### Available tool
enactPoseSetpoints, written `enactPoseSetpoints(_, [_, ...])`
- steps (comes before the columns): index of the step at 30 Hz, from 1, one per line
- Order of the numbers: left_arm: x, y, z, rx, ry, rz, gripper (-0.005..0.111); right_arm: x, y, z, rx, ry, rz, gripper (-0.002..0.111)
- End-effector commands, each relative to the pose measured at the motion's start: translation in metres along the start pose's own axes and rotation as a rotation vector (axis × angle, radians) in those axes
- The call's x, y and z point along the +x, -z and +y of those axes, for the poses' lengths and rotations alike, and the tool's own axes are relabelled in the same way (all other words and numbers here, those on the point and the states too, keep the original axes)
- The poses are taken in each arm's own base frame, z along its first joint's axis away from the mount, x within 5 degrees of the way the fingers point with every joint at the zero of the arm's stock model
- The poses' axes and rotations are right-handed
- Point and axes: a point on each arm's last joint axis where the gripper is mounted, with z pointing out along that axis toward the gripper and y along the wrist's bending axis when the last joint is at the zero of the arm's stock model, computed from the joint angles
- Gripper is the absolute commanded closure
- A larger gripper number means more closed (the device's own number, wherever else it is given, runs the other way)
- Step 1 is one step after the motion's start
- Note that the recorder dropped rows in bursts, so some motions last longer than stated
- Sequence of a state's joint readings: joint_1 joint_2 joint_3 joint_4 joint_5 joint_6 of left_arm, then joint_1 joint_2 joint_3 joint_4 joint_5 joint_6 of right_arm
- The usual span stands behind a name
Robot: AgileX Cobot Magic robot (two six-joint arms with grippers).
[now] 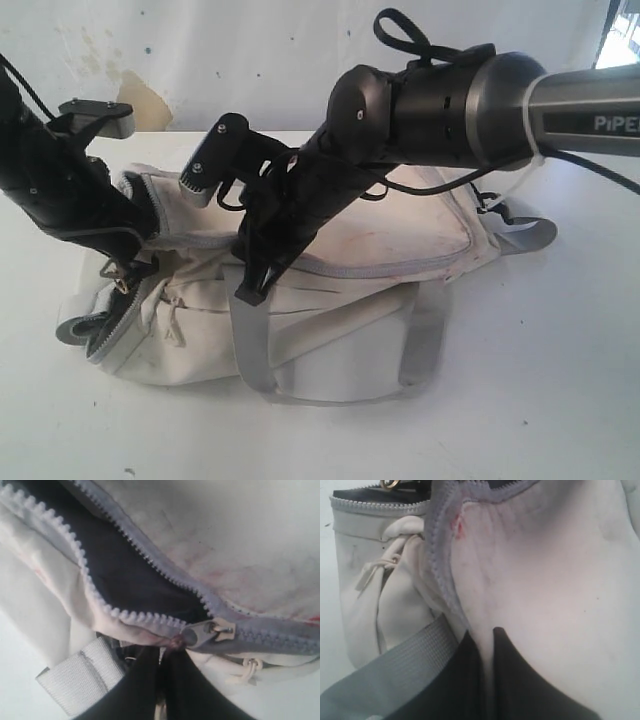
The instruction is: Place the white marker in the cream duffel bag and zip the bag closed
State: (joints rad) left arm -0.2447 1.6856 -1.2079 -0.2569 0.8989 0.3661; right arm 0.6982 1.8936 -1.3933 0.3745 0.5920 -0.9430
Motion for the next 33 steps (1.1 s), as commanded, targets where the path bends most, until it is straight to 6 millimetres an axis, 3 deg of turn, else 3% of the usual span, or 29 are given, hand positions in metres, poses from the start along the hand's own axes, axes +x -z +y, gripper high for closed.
enactPoseSetpoints(1, [-0.007,0.018,0.022,-0.182,-0.047,-0.019,0.107,0.017,0.003,-0.005,-0.007,0.082,0.118,0.108])
enactPoseSetpoints(7, [-0.016,0.034,0.022,-0.195,-0.05,-0.02,0.107,0.027,-0.005,-0.003,-0.046,0.124,0.201,0.108])
enactPoseSetpoints(14, [-0.008,0.04,0.022,-0.199,-0.062,0.105,0.107,0.028,-0.007,-0.004,-0.04,0.142,0.214,0.108])
enactPoseSetpoints(21, [-0.008,0.038,-0.002,0.062,-0.083,0.095,0.107,0.028,-0.007,-0.004,-0.033,0.14,0.208,0.108])
enactPoseSetpoints(26, [-0.013,0.041,-0.024,0.308,-0.239,0.008,0.107,0.027,-0.007,-0.005,-0.024,0.131,0.202,0.108])
enactPoseSetpoints(33, [-0.011,0.041,-0.02,0.272,-0.184,0.038,0.107,0.027,-0.007,-0.005,-0.02,0.117,0.2,0.108])
